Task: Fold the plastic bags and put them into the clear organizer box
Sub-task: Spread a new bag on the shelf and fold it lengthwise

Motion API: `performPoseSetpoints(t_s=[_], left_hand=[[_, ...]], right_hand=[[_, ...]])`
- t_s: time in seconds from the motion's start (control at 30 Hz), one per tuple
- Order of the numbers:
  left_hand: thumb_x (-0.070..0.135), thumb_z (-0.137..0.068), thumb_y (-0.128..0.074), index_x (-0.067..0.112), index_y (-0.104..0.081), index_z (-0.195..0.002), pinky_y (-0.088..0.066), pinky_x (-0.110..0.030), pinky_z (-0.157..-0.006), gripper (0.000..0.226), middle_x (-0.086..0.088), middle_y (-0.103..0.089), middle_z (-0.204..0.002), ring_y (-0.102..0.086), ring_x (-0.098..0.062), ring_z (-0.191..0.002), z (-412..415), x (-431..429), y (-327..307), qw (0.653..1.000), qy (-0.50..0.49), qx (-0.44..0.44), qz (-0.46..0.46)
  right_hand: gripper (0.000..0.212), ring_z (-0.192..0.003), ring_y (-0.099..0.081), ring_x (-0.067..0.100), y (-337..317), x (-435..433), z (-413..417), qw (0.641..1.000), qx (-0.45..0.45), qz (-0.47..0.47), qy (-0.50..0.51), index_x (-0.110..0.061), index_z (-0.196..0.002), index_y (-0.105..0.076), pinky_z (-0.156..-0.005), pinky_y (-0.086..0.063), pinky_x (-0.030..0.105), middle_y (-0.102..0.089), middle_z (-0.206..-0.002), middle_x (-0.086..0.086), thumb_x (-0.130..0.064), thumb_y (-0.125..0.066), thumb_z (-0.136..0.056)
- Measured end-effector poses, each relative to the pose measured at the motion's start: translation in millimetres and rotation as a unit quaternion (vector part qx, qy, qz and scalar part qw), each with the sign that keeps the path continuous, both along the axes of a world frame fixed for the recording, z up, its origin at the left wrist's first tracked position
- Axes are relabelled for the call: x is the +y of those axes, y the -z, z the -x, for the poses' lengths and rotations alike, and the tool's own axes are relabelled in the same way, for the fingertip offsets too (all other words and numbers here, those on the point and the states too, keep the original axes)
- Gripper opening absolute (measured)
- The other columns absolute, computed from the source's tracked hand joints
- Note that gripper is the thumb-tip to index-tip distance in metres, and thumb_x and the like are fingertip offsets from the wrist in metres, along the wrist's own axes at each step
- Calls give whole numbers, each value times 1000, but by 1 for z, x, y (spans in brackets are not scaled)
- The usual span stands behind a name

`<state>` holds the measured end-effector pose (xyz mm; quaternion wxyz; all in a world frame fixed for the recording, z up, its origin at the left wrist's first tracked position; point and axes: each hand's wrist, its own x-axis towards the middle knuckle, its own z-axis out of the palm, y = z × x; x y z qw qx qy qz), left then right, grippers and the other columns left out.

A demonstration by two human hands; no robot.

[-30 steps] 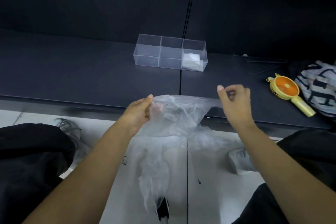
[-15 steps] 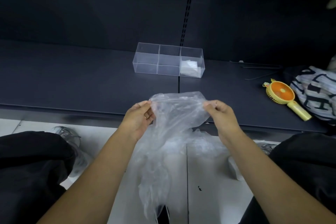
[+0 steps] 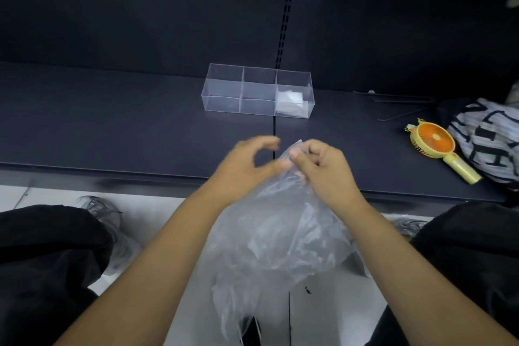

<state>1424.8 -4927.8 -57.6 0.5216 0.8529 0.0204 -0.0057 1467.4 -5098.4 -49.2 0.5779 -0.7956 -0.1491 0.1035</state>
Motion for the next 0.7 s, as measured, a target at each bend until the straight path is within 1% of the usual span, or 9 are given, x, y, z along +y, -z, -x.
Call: performPoseSetpoints(t_s=[0.07, 0.13, 0.2, 0.27, 0.37, 0.47, 0.57, 0.63, 0.7], left_hand=[[39, -85, -69, 21, -70, -98, -51, -17, -76, 22, 9, -73, -88, -68, -4, -86, -1, -10, -5, 994, 59, 41, 87], [26, -88, -68, 16, -70, -81, -48, -14, -61, 12, 4, -69, -65, -63, -4, -60, 0, -5, -1, 989, -26, 37, 143], [25, -90, -65, 19, -67, -72, -41, -17, -54, 19, 7, -61, -55, -52, -7, -50, 2, 10, 9, 983, -121, 41, 132], [27, -92, -63, 20, -67, -72, -39, -23, -56, 22, 8, -58, -56, -48, -13, -55, 3, 27, 20, 970, -186, 68, 138], [29, -91, -62, 18, -67, -75, -44, -28, -58, 20, 2, -59, -66, -50, -15, -62, 1, 49, 39, 946, -271, 97, 151], [30, -91, -62, 18, -65, -74, -49, -37, -69, 21, -3, -61, -76, -52, -20, -71, -6, 65, 58, 924, -333, 114, 152], [29, -91, -62, 16, -64, -73, -50, -39, -74, 22, -5, -60, -74, -52, -22, -70, -16, 74, 78, 908, -366, 136, 154], [28, -92, -61, 18, -62, -70, -50, -36, -70, 24, -1, -58, -69, -51, -19, -64, -22, 79, 91, 904, -377, 147, 140], [26, -93, -59, 18, -61, -68, -49, -30, -62, 26, 1, -58, -66, -50, -18, -61, -28, 84, 104, 900, -385, 155, 134]], right_hand=[[21, -63, -61, 29, 1, 1, -1, 999, 29, -12, -25, -6, -84, -65, -64, -50, 34, -70, -74, 15, -25, -61, -93], [23, -54, -52, 19, 0, -8, -8, 997, 66, 21, -46, -10, -86, -65, -55, -43, 25, -64, -63, 11, -32, -68, -87], [20, -57, -57, 15, 3, -25, -18, 988, 129, 62, -65, -17, -92, -67, -58, -46, 24, -66, -68, 13, -33, -74, -82], [17, -60, -61, 14, 10, -45, -29, 981, 171, 86, -41, -17, -96, -69, -63, -49, 25, -69, -73, 13, -27, -74, -82], [21, -45, -41, 11, 27, -70, -42, 977, 192, 60, 66, -3, -104, -66, -52, -44, 21, -51, -58, 6, -18, -66, -89], [27, -56, -43, 14, 42, -81, -48, 971, 202, -6, 131, 3, -111, -62, -66, -47, 27, -52, -68, 5, -18, -57, -95], [24, -84, -59, 10, 51, -69, -43, 978, 196, -21, 70, -11, -115, -63, -80, -49, 22, -61, -98, 2, -22, -58, -94], [31, -101, -57, 5, 62, -51, -40, 983, 178, 38, -12, -25, -118, -61, -79, -50, 16, -55, -116, -2, -23, -68, -87], [45, -110, -50, 6, 79, -28, -40, 978, 157, 111, -76, -32, -120, -57, -80, -48, 17, -44, -122, -4, -22, -76, -80]])
